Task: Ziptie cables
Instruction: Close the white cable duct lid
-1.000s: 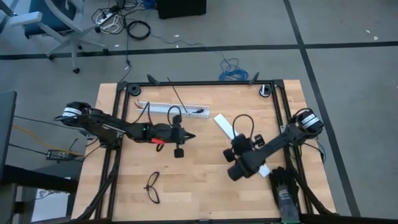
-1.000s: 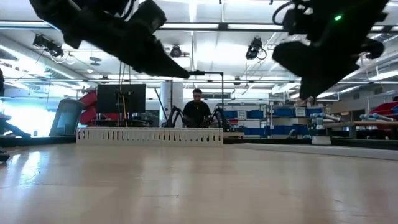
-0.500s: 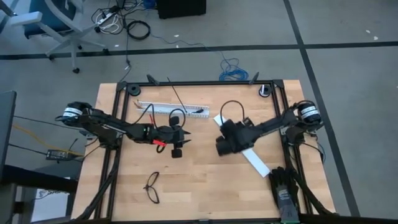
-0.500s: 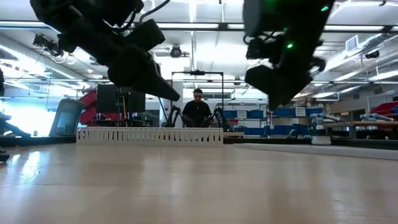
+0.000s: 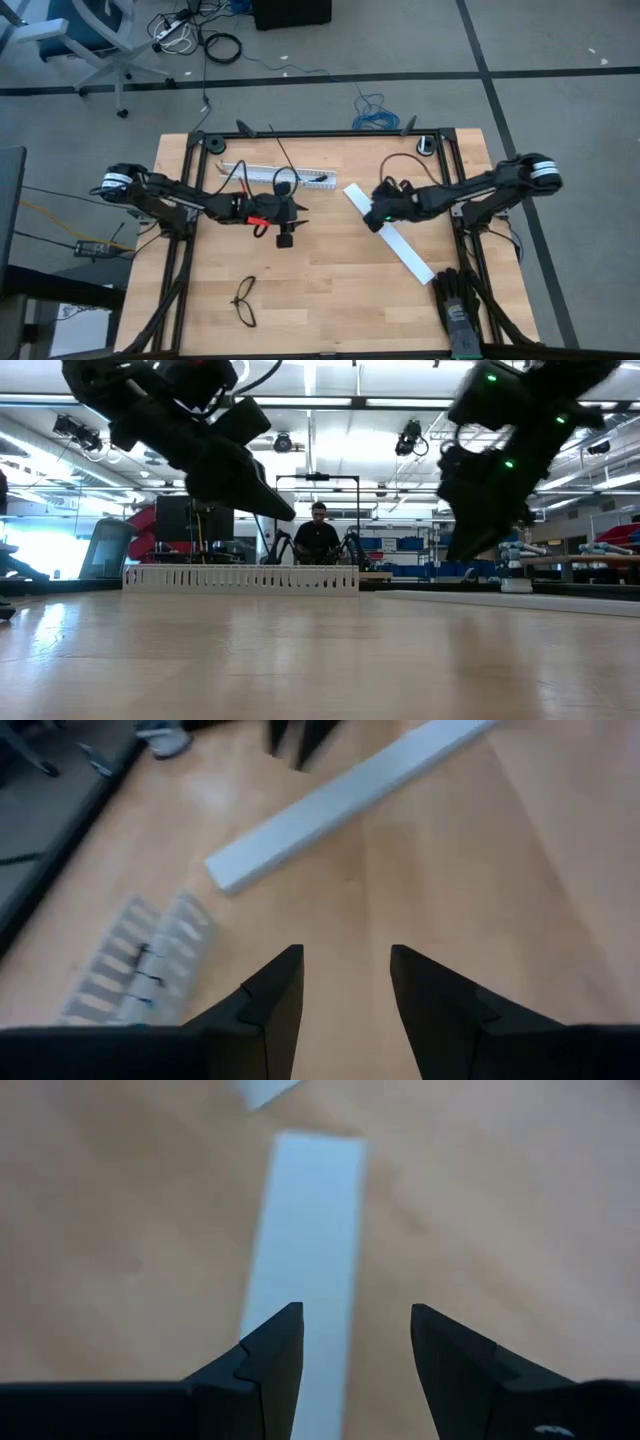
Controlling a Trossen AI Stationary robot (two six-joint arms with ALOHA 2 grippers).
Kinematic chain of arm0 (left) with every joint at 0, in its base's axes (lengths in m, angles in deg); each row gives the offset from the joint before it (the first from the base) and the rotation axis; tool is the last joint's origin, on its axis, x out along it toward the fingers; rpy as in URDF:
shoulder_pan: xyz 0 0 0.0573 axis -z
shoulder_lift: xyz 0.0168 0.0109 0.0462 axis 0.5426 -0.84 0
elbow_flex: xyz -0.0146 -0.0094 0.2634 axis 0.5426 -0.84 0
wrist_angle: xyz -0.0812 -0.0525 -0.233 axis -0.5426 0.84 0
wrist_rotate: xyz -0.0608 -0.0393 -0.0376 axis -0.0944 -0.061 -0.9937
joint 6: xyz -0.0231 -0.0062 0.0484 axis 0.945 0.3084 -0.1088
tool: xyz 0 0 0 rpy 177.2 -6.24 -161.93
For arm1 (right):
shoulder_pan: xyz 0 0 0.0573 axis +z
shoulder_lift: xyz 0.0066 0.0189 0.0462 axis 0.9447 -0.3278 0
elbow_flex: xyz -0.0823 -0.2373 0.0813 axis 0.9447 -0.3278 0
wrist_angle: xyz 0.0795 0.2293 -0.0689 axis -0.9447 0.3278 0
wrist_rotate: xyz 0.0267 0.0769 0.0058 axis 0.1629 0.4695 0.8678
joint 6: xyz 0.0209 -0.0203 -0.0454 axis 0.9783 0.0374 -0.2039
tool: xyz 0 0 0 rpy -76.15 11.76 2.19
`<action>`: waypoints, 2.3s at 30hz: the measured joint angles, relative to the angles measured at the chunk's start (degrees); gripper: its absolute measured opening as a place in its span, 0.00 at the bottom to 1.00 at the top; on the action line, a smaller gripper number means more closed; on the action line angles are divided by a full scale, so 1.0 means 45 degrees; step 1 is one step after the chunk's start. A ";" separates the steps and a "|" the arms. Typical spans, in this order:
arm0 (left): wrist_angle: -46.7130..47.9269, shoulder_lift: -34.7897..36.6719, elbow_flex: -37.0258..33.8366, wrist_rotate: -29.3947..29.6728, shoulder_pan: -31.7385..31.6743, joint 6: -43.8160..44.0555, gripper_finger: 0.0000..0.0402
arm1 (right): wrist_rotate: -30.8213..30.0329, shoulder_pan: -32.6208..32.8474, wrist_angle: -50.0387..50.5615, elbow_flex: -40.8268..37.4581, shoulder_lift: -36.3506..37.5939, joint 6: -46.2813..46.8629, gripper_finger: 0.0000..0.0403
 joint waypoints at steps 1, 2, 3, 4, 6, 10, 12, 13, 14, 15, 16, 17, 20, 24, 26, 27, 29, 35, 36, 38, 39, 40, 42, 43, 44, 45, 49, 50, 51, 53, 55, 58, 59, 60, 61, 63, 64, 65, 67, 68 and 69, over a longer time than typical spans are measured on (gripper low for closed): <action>-0.0135 0.0000 0.0000 0.0000 -0.0157 -0.0100 0.41 | 0.0512 -0.0127 -0.0852 -0.0646 0.0425 -0.0359 0.43; -0.0255 0.0000 0.0000 0.0000 -0.0311 -0.0232 0.41 | 0.0995 -0.0291 -0.1636 -0.1167 0.0833 -0.0771 0.42; -0.0365 0.0000 0.0003 0.0002 -0.0455 -0.0371 0.41 | 0.1334 -0.0472 -0.2315 -0.1567 0.1247 -0.1232 0.42; -0.0521 0.0000 0.0002 0.0003 -0.0591 -0.0409 0.41 | 0.1548 -0.0645 -0.2852 -0.1862 0.1652 -0.1630 0.42; -0.0615 0.0000 0.0011 0.0005 -0.0830 -0.0424 0.41 | 0.1783 -0.0911 -0.3228 -0.2203 0.2343 -0.1934 0.42; -0.0641 0.0000 0.0015 0.0005 -0.1161 -0.0470 0.41 | 0.2073 -0.1175 -0.3258 -0.2426 0.3107 -0.2946 0.46; -0.0645 0.0000 0.0019 0.0036 -0.1240 -0.0736 0.42 | 0.2241 -0.1330 -0.3249 -0.2528 0.3136 -0.3138 0.49; -0.0719 0.0000 0.0019 0.0073 -0.1260 -0.0880 0.43 | 0.2250 -0.1380 -0.3246 -0.2571 0.3082 -0.3130 0.52; -0.0804 0.0000 0.0019 0.0081 -0.1278 -0.1045 0.43 | 0.2264 -0.1413 -0.3299 -0.2591 0.3001 -0.3119 0.54; -0.0843 0.0000 0.0024 0.0083 -0.1280 -0.1090 0.44 | 0.2296 -0.1408 -0.3481 -0.2620 0.2891 -0.3103 0.56; -0.0844 0.0000 0.0029 0.0090 -0.1285 -0.1101 0.45 | 0.2372 -0.1389 -0.3638 -0.2651 0.2748 -0.3027 0.59; -0.0821 0.0000 0.0029 0.0108 -0.1290 -0.1098 0.46 | 0.2374 -0.1357 -0.3940 -0.2718 0.2590 -0.2983 0.62; -0.0825 -0.0005 0.0029 0.0103 -0.1290 -0.0486 0.47 | 0.2369 -0.1192 -0.5085 -0.2823 0.1916 -0.2456 0.70; -0.0787 -0.0005 0.0029 -0.0157 -0.1369 -0.0766 0.47 | 0.1994 -0.1113 -0.6340 -0.2833 0.0873 -0.2847 0.79; -0.0755 -0.0005 0.0029 -0.0148 -0.1537 -0.1060 0.47 | 0.1600 -0.1270 -0.6655 -0.2833 0.0515 -0.3639 0.83; -0.0790 -0.0005 0.0029 -0.0114 -0.1653 -0.1154 0.47 | 0.1545 -0.1356 -0.6747 -0.2833 0.0385 -0.4065 0.84; -0.0895 -0.0005 0.0029 0.0002 -0.1908 -0.1377 0.47 | 0.1726 -0.1539 -0.6631 -0.2833 0.0352 -0.4478 0.85; -0.0730 -0.0005 0.0030 -0.0912 -0.3151 -0.2770 0.47 | 0.2840 -0.1619 -0.6476 -0.2833 0.0646 -0.2291 0.86; -0.0678 -0.0005 0.0067 -0.1585 -0.3439 -0.2885 0.47 | 0.2851 -0.1552 -0.6446 -0.2833 0.0646 -0.1473 0.86; -0.0389 -0.0009 0.0301 -0.3213 -0.4087 -0.2963 0.47 | 0.2853 -0.1368 -0.6453 -0.2833 0.0585 -0.0220 0.86; -0.0213 -0.0010 0.0424 -0.3924 -0.4398 -0.3036 0.47 | 0.2794 -0.1256 -0.6456 -0.2828 0.0528 0.0256 0.86; -0.0119 -0.0113 0.0526 -0.4452 -0.4677 -0.3094 0.47 | 0.2624 -0.1129 -0.6438 -0.2828 0.0473 0.0514 0.86; -0.0042 -0.0354 0.0694 -0.4871 -0.5119 -0.3125 0.47 | 0.1987 -0.0895 -0.6530 -0.2828 0.0380 0.0617 0.86; 0.0065 -0.0505 0.0752 -0.4992 -0.5278 -0.3125 0.47 | 0.1600 -0.0794 -0.6520 -0.2828 0.0379 0.0600 0.86; 0.0069 -0.0677 0.0870 -0.5049 -0.5431 -0.3125 0.47 | 0.1239 -0.0738 -0.6522 -0.2828 0.0379 0.0579 0.86; 0.0036 -0.0841 0.0985 -0.5051 -0.5558 -0.3116 0.47 | 0.0968 -0.0689 -0.6513 -0.2828 0.0382 0.0505 0.86; 0.0594 -0.1653 0.1638 -0.5064 -0.5872 -0.3095 0.47 | 0.0797 -0.0684 -0.6537 -0.2828 0.0433 -0.0026 0.86; 0.0837 -0.1866 0.1898 -0.5051 -0.5921 -0.3086 0.47 | 0.0806 -0.0684 -0.6505 -0.2828 0.0433 -0.0193 0.86; 0.1018 -0.2053 0.2138 -0.5030 -0.5971 -0.3086 0.47 | 0.0802 -0.0684 -0.6474 -0.2828 0.0433 -0.0363 0.86; 0.0867 -0.2425 0.2590 -0.4439 -0.5972 -0.3086 0.47 | 0.0806 -0.0684 -0.6474 -0.2828 0.0428 -0.0758 0.86; 0.0500 -0.2702 0.2857 -0.3619 -0.5967 -0.3082 0.47 | 0.0808 -0.0684 -0.6511 -0.2827 0.0433 -0.1148 0.86; 0.0004 -0.2879 0.3124 -0.2753 -0.5967 -0.2730 0.47 | 0.0875 -0.0684 -0.6430 -0.2823 0.0433 -0.1683 0.86; -0.0191 -0.2859 0.3153 -0.2742 -0.5956 -0.2420 0.47 | 0.0904 -0.0684 -0.6423 -0.2823 0.0431 -0.1900 0.86; -0.0486 -0.2851 0.3194 -0.2739 -0.5931 -0.1963 0.47 | 0.0912 -0.0684 -0.6402 -0.2823 0.0433 -0.2091 0.86; -0.0806 -0.2851 0.3193 -0.2748 -0.5894 -0.1568 0.47 | 0.0990 -0.0684 -0.6401 -0.2823 0.0433 -0.2227 0.86; -0.1543 -0.2853 0.3186 -0.2764 -0.5867 -0.0991 0.47 | 0.1121 -0.0684 -0.6401 -0.2823 0.0433 -0.2317 0.86; -0.1830 -0.2852 0.3186 -0.2782 -0.5857 -0.0780 0.47 | 0.1138 -0.0684 -0.6401 -0.2823 0.0432 -0.2303 0.86; -0.2029 -0.2834 0.3189 -0.2771 -0.5855 -0.0712 0.47 | 0.1150 -0.0684 -0.6402 -0.2823 0.0430 -0.2242 0.86; -0.2022 -0.2832 0.3193 -0.2743 -0.5822 -0.0699 0.47 | 0.1190 -0.0684 -0.6430 -0.2823 0.0433 -0.2084 0.86; -0.1971 -0.2833 0.3180 -0.2740 -0.5793 -0.0716 0.47 | 0.1212 -0.0684 -0.6425 -0.2823 0.0433 -0.1988 0.86; -0.1962 -0.2841 0.3177 -0.2750 -0.5751 -0.0745 0.47 | 0.1214 -0.0684 -0.6460 -0.2823 0.0433 -0.1924 0.86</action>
